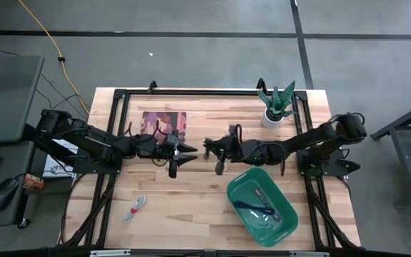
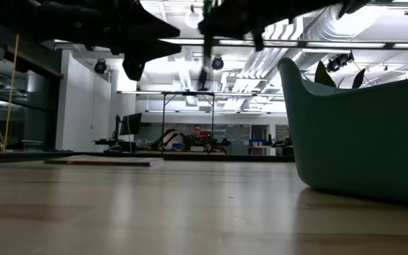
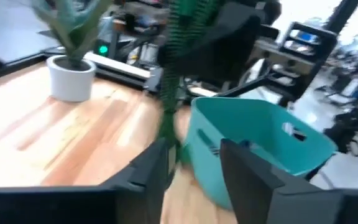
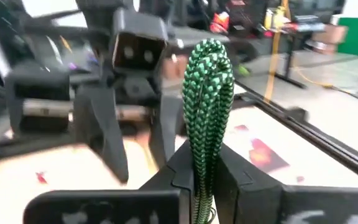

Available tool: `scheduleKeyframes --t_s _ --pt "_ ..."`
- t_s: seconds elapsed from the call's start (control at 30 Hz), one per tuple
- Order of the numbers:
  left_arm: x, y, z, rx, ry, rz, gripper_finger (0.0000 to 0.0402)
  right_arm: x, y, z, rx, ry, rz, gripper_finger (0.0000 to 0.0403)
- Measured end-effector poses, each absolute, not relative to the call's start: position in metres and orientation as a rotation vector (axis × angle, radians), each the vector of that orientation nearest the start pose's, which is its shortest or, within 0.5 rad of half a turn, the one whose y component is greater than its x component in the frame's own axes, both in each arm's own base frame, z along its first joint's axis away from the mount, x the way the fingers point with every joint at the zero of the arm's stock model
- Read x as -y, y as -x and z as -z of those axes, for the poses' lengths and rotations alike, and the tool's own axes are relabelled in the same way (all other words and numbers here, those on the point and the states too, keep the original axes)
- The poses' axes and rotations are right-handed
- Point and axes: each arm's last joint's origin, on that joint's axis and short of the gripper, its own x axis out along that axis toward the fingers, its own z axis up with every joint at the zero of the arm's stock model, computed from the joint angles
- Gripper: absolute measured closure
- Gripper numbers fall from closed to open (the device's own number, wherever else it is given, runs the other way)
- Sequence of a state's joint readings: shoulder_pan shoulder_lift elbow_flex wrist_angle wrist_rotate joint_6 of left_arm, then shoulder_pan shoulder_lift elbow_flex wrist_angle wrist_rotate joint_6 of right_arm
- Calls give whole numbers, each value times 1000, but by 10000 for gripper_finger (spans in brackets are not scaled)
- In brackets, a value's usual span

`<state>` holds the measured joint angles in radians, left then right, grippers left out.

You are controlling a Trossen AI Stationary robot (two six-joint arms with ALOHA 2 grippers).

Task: Pick and place USB-C Cables
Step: Put the green USB cable into the green bin

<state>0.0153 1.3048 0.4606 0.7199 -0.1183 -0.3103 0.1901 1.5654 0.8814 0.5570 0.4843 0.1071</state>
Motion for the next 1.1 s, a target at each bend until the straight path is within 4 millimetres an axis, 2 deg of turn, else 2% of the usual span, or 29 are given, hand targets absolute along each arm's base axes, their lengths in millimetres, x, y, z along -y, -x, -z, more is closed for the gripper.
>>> scheduleKeyframes --t_s 0.27,0.37,0.6,0.73,0.87,1.1 --pt "-9 -224 -227 -144 237 -178 218 -64 -302 -259 -273 32 422 390" --pt "-6 -210 -230 -127 214 -163 214 -67 -287 -254 -293 52 437 394" --pt "-7 -169 -229 -4 201 -209 213 -58 -231 -244 -167 -36 427 396" --pt "-8 -152 -227 56 175 -233 213 -55 -206 -243 -53 -101 372 395" --pt "-8 -144 -231 101 179 -221 213 -52 -194 -245 -11 -127 347 395" --pt "-6 -141 -235 125 181 -182 213 -52 -192 -248 -4 -141 324 395"
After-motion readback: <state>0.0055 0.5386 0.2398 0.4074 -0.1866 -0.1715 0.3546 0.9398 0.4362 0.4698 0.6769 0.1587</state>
